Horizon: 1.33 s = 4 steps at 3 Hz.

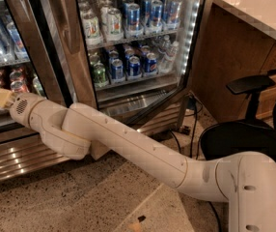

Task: Open right fridge door

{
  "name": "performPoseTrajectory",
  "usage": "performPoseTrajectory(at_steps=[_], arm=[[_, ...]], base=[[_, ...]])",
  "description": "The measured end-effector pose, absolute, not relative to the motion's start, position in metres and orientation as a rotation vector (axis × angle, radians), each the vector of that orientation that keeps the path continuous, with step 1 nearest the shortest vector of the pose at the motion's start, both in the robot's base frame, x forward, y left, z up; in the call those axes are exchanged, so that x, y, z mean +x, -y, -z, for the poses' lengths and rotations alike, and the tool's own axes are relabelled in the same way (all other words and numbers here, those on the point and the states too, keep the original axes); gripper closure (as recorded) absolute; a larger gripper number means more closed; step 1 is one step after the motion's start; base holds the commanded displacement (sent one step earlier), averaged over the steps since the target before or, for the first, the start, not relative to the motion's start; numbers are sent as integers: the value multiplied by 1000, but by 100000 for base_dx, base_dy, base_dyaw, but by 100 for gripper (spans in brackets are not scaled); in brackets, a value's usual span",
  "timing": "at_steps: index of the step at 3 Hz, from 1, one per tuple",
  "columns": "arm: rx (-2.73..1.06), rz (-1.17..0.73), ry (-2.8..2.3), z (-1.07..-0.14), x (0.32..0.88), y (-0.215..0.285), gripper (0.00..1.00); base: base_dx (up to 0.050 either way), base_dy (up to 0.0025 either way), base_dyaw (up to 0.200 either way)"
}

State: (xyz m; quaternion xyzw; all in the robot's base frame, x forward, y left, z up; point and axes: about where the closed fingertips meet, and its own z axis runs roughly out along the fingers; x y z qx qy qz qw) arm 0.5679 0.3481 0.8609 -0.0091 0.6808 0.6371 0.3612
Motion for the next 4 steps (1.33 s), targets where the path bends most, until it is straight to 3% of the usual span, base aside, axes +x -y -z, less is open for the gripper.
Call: performPoseTrajectory(at_steps=[3,4], arm=[[425,-1671,-1811,-836,547,-391,100],[554,-1608,-1771,-831,568,-374,100]], base=[[0,0,0],[0,0,0]])
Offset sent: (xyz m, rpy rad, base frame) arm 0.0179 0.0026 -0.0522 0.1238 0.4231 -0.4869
